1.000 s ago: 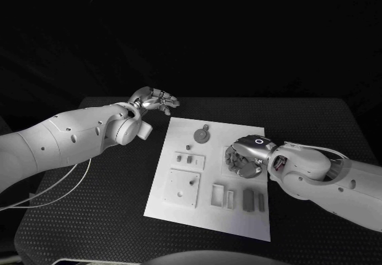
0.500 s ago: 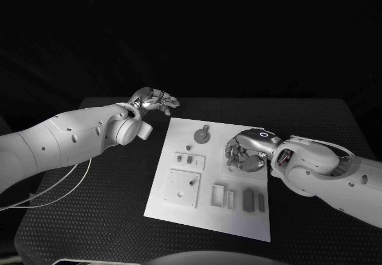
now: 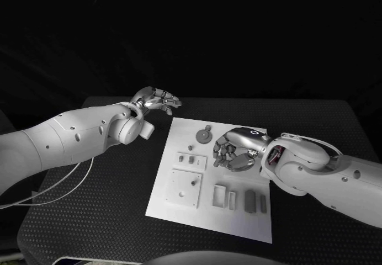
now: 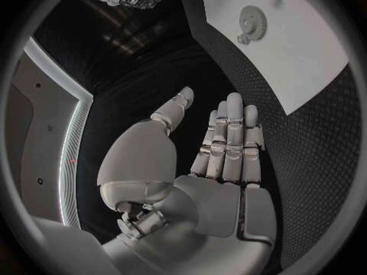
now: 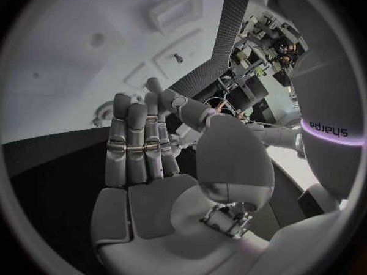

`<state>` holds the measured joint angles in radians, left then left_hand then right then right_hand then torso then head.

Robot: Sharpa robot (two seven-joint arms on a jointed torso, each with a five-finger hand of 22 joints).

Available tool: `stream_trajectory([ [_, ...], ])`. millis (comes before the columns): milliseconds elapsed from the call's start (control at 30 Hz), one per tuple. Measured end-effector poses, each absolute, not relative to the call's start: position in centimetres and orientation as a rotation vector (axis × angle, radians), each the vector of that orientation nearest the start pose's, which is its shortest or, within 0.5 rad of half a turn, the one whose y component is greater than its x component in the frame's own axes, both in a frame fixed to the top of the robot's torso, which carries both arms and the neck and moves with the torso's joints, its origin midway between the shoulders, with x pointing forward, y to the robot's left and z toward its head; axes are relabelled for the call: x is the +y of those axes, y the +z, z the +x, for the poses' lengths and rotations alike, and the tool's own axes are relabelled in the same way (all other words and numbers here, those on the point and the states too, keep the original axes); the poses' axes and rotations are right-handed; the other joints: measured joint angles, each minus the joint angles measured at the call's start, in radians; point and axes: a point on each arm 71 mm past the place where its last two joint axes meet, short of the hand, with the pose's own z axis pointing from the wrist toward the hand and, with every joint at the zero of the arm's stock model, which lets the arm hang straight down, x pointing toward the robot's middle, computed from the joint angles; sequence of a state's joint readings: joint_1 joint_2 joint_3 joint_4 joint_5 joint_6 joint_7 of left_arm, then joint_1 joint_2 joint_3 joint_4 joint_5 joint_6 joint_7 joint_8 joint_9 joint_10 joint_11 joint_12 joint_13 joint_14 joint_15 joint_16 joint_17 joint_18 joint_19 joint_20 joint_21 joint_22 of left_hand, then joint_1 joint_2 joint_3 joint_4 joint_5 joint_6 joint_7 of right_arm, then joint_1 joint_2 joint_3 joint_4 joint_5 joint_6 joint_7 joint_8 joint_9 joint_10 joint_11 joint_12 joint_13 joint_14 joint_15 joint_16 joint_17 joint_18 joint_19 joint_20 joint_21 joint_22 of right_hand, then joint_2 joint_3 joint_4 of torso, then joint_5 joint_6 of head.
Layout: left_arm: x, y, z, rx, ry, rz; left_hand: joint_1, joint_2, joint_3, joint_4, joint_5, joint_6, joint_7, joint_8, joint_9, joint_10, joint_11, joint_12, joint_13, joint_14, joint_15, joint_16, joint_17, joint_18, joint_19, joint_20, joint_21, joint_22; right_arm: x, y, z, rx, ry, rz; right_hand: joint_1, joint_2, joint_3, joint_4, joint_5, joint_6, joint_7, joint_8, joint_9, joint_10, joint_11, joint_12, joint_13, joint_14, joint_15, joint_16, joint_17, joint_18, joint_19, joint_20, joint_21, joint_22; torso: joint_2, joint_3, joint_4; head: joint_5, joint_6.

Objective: Assemble the parts on the task board

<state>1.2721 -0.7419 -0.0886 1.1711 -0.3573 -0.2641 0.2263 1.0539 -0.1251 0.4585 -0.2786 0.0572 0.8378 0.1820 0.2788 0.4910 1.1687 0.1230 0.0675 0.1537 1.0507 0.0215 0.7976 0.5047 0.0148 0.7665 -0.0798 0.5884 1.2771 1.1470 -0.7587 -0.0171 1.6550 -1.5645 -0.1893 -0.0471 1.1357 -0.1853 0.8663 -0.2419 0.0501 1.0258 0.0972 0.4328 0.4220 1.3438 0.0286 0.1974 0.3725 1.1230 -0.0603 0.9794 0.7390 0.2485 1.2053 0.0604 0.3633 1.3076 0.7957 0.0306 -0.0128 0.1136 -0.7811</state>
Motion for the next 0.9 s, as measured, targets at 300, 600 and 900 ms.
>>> stream_trajectory([
  [300, 25.9, -18.2, 55.5, 1.558, -1.141, -0.819, 0.0, 0.0, 0.0, 0.0, 0.0, 0.0, 0.0, 0.0, 0.0, 0.0, 0.0, 0.0, 0.0, 0.0, 0.0, 0.0, 0.0, 0.0, 0.0, 0.0, 0.0, 0.0, -6.2, -20.4, 42.2, 1.704, 0.968, -0.501, -0.004, 0.004, 0.0, -0.005, 0.0, -0.004, 0.0, 0.0, 0.0, 0.0, 0.0, 0.0, 0.004, 0.0, 0.0, 0.0, -0.001, -0.001, -0.004, -0.004, 0.0, 0.0, 0.001, -0.0003, 0.001, 0.012, -0.001],
  [600, 25.4, -18.2, 55.5, 1.561, -1.149, -0.816, 0.0, 0.0, 0.0, 0.0, 0.0, 0.0, 0.0, 0.0, 0.0, 0.0, 0.0, 0.0, -0.001, 0.0, 0.0, 0.0, 0.001, 0.0, -0.002, 0.002, 0.0, 0.001, -2.8, -22.8, 40.2, 1.714, 1.02, -0.556, -0.009, 0.009, 0.0, -0.013, 0.0, -0.004, 0.0, 0.0, 0.0, 0.0, 0.0, 0.0, 0.011, 0.0, 0.0, 0.0, -0.005, -0.001, -0.004, -0.003, 0.008, 0.0, 0.001, -0.001, 0.0022, 0.025, -0.004],
  [900, 25.2, -18.2, 55.5, 1.564, -1.154, -0.813, 0.0, 0.0, 0.0, 0.0, 0.0, 0.0, 0.0, 0.0, 0.0, 0.0, 0.0, 0.0, -0.001, 0.0, 0.0, 0.0, 0.001, 0.0, -0.002, 0.002, 0.0, 0.001, -1.0, -24.2, 39.3, 1.704, 1.017, -0.617, -0.009, 0.009, -0.001, -0.018, 0.0, -0.005, 0.002, 0.0, 0.0, 0.0, 0.0, 0.0, 0.014, 0.0, 0.0, 0.0, -0.006, -0.001, -0.004, -0.003, 0.008, 0.0, 0.001, -0.001, 0.0024, 0.037, -0.01],
])
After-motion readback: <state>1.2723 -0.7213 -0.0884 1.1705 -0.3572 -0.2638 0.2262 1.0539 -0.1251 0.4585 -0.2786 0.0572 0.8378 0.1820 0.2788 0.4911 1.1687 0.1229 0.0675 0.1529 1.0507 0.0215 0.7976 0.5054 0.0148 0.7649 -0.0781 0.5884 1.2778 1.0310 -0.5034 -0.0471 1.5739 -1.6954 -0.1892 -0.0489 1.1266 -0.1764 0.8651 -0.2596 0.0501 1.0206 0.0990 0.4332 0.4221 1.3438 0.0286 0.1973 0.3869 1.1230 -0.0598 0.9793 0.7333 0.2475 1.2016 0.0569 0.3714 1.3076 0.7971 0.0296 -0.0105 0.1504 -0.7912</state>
